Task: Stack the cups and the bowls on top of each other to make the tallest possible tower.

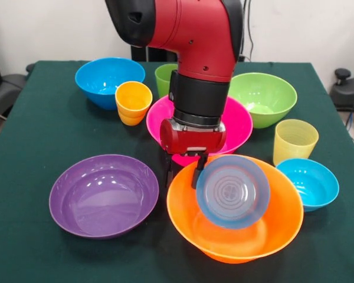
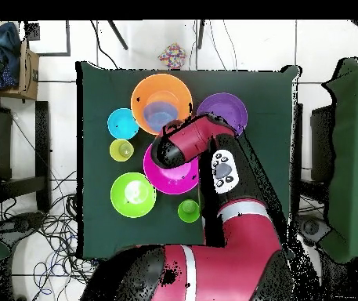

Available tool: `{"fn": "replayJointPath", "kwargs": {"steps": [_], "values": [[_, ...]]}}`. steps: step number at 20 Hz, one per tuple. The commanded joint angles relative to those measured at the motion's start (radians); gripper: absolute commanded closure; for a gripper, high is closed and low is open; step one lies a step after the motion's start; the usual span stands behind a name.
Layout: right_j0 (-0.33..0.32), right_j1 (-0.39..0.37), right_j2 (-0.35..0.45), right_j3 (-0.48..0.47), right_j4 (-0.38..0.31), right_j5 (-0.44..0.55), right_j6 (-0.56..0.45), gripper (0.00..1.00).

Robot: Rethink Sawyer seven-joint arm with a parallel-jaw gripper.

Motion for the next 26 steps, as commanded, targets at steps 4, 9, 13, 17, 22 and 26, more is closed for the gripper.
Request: {"fn": "replayJointPath", "kwargs": {"steps": [4,9,13,17,22,26], "values": [[0.0,0.052,0.032,0.058,-0.119,-0.077,-0.119,1.0],[-0.021,0.037,0.056,0.07,-0.096,-0.068,-0.147,1.0],[-0.03,0.029,0.07,0.076,-0.082,-0.042,-0.172,1.0],[-0.046,0.008,0.092,0.092,-0.061,-0.018,-0.185,1.0],[-0.108,-0.071,0.183,0.15,0.022,0.063,-0.249,1.0],[-0.176,-0.158,0.288,0.202,0.125,0.159,-0.302,1.0]]}}
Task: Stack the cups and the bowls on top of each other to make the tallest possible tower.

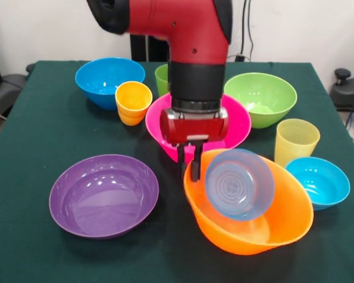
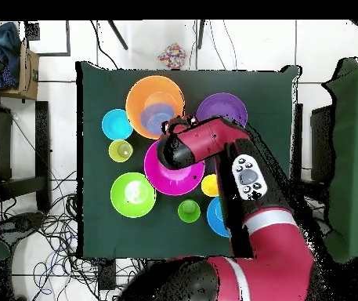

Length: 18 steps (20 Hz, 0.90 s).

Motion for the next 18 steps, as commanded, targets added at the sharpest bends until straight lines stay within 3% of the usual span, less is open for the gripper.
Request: {"fn": "replayJointPath", "kwargs": {"steps": [1,6,18], "values": [[-0.053,-0.095,0.171,0.101,0.071,0.216,-0.309,1.0],[-0.083,-0.144,0.233,0.09,0.154,0.329,-0.321,1.0],[-0.131,-0.187,0.326,0.069,0.216,0.462,-0.313,1.0]]}}
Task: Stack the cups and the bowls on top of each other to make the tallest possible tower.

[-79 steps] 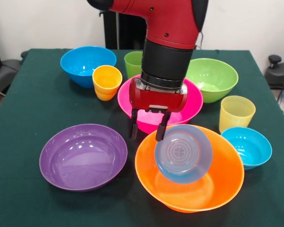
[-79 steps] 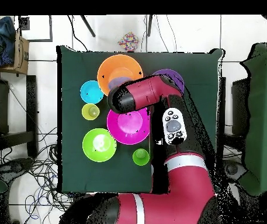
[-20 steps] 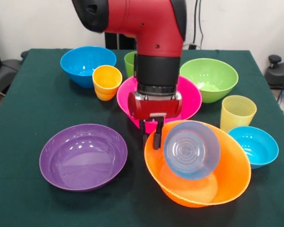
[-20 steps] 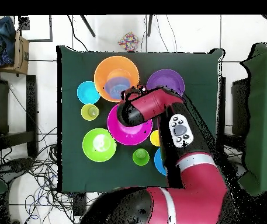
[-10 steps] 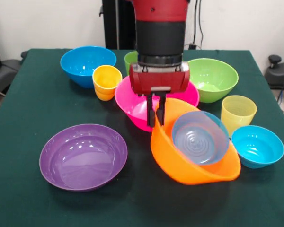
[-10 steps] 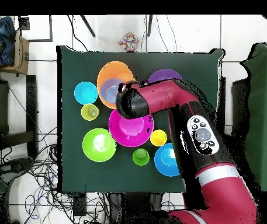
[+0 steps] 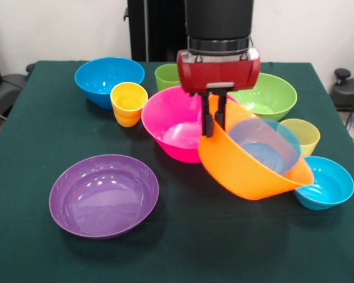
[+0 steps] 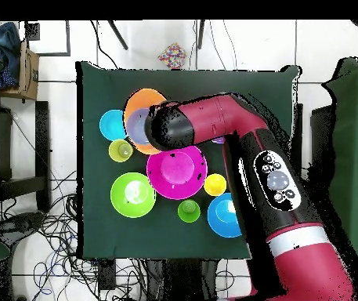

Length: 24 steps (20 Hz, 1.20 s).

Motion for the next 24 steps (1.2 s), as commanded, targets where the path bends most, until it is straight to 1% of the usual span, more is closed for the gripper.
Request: {"fn": "replayJointPath", "kwargs": {"steps": [1,14,17,24], "values": [[-0.019,-0.023,0.107,0.03,0.031,0.133,-0.311,1.0],[-0.082,-0.063,0.204,0.02,0.095,0.258,-0.334,1.0],[-0.114,-0.083,0.234,0.05,0.105,0.269,-0.356,1.0],[-0.221,-0.132,0.331,0.15,0.126,0.284,-0.418,1.0]]}}
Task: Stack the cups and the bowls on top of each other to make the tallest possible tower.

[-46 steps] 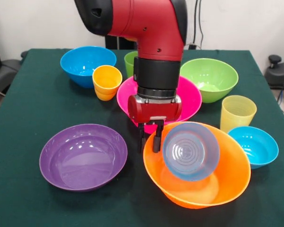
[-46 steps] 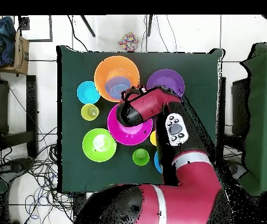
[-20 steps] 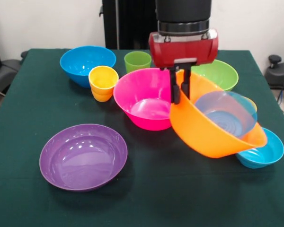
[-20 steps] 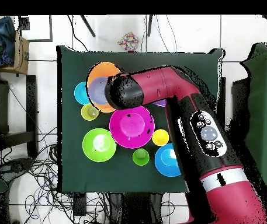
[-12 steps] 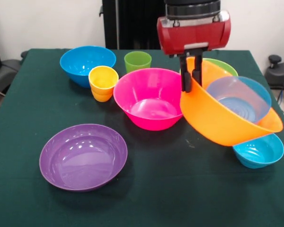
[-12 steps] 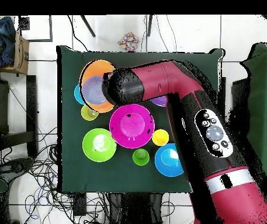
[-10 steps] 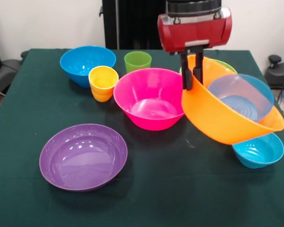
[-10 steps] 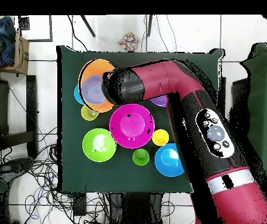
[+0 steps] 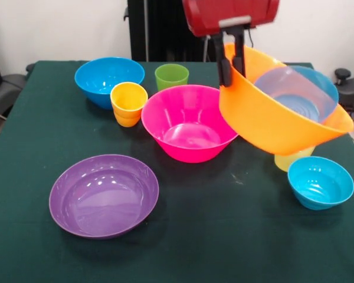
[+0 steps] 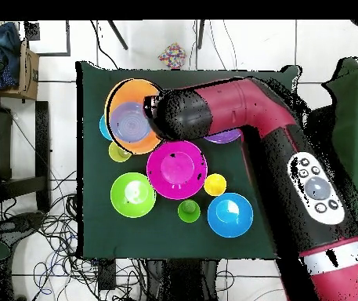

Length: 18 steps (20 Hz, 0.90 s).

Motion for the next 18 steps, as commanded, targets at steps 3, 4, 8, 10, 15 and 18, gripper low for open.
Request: {"fn": "replayJointPath", "kwargs": {"steps": [3,4,8,10,15,18], "values": [[-0.087,-0.05,0.12,0.134,0.023,0.118,-0.392,1.0],[-0.101,-0.054,0.134,0.144,0.027,0.121,-0.399,1.0],[-0.155,-0.082,0.188,0.19,0.042,0.138,-0.421,1.0],[-0.176,-0.089,0.208,0.215,0.038,0.13,-0.428,1.0],[-0.201,-0.096,0.238,0.237,0.037,0.144,-0.428,1.0],[-0.21,-0.111,0.252,0.252,0.042,0.158,-0.419,1.0]]}}
